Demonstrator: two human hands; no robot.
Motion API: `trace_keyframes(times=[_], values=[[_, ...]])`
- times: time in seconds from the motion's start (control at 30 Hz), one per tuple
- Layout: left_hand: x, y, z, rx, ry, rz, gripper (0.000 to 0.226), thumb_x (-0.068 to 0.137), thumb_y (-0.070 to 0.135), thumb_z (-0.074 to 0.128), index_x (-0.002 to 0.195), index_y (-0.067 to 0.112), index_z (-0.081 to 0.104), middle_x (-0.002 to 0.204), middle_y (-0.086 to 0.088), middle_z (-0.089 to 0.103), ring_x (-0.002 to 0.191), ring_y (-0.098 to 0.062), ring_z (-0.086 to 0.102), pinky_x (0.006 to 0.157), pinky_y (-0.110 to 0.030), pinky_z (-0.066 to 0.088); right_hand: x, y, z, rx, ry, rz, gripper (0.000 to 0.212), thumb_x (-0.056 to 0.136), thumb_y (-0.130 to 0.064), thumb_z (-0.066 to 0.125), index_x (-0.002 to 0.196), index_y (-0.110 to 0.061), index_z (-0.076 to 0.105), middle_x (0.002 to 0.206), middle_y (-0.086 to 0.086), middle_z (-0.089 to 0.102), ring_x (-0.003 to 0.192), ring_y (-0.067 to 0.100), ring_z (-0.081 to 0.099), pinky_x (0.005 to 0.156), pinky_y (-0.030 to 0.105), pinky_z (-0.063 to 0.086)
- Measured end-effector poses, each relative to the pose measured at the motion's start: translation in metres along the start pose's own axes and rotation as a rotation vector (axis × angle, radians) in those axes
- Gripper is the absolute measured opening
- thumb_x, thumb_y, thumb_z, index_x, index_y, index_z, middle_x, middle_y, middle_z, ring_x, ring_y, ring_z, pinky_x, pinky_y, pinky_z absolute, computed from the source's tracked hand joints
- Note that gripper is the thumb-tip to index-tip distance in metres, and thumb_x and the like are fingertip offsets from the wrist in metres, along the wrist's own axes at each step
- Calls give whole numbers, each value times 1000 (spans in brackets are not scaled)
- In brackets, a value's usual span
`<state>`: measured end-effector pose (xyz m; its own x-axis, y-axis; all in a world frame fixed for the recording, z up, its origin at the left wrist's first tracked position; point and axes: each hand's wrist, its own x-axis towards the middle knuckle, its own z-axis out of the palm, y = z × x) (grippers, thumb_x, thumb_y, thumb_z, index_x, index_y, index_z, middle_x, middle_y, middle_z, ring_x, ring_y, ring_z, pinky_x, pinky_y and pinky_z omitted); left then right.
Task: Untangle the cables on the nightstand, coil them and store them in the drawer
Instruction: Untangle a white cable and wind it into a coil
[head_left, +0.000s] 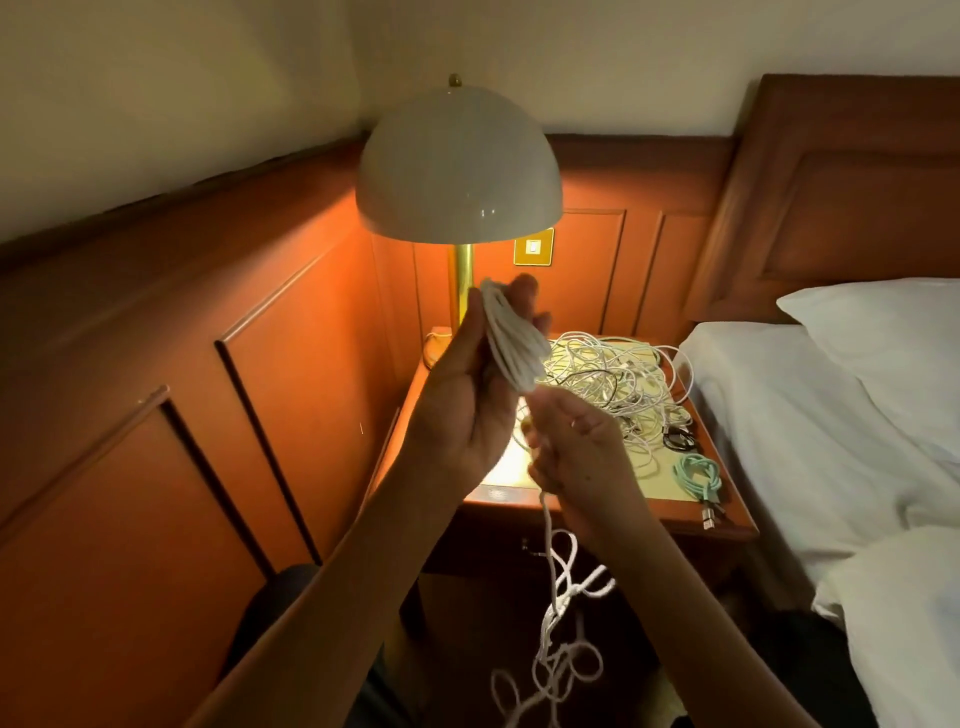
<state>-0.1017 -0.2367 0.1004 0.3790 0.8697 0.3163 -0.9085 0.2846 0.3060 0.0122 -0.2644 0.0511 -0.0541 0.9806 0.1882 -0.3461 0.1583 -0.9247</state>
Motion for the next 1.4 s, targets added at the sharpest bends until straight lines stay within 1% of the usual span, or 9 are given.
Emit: trace_keyframes(times=[0.13,0.27,0.5,0.67,0.73,0.87,1.0,1.17,1.4], values=[[14,4,-27,1281,125,553,12,95,27,64,89,20,71,88,-1,72,89,-30,72,85,-50,57,-6,-1,-10,-479,-109,-27,19,100,-25,59,100,-18,76,51,-5,43,42,9,34,45,23,28],[-1,7,-54,2054,-168,748,9,93,8,70,87,2,70,79,0,69,75,-9,64,78,-2,41,-2,-31,-23,-1091,-163,-180,11,91,-35,70,89,-28,78,49,-17,56,46,2,52,52,11,33],[-25,63,-1,1672,-333,-437,33,105,18,46,95,0,72,84,-1,72,76,-13,68,73,-23,49,9,-70,-24,-907,-246,-177,31,61,-55,83,69,-25,74,60,2,68,59,32,60,56,33,43],[-21,102,-7,1297,-512,-674,46,102,35,51,104,-7,68,87,-6,71,75,-17,65,72,-35,50,9,-51,-18,-494,-309,-87,28,68,-35,89,68,-16,69,50,4,53,43,18,37,47,25,31],[-28,100,-15,1020,-584,-581,35,101,35,52,105,7,72,91,5,73,78,-7,68,72,-22,53,4,-38,-13,-251,-424,2,22,77,-34,83,71,-17,70,48,-2,39,41,10,26,45,19,25],[-39,64,-1,557,-89,-142,29,73,32,82,92,11,81,97,-3,76,87,-10,73,76,-22,58,-5,-16,-1,19,-405,107,26,94,-35,62,83,-12,70,55,-2,26,44,9,17,41,14,20],[-22,36,7,385,183,211,31,95,23,47,101,5,72,95,-9,75,86,-15,74,77,-26,59,-11,-14,2,-118,-316,103,27,101,-28,51,90,-9,67,60,3,26,44,10,21,41,19,22],[-9,16,-15,920,269,528,21,103,14,49,97,8,68,91,-4,75,96,-20,73,85,-33,55,-10,-22,0,-610,-262,-23,22,104,-15,50,94,-8,68,56,1,53,45,18,51,48,29,45],[-16,18,-52,2301,-147,943,22,99,17,59,101,-3,69,96,-9,71,88,-17,69,79,-20,57,-2,-32,-6,-1081,-308,-50,15,97,-28,62,89,-22,72,58,-10,67,55,2,65,61,16,48]])
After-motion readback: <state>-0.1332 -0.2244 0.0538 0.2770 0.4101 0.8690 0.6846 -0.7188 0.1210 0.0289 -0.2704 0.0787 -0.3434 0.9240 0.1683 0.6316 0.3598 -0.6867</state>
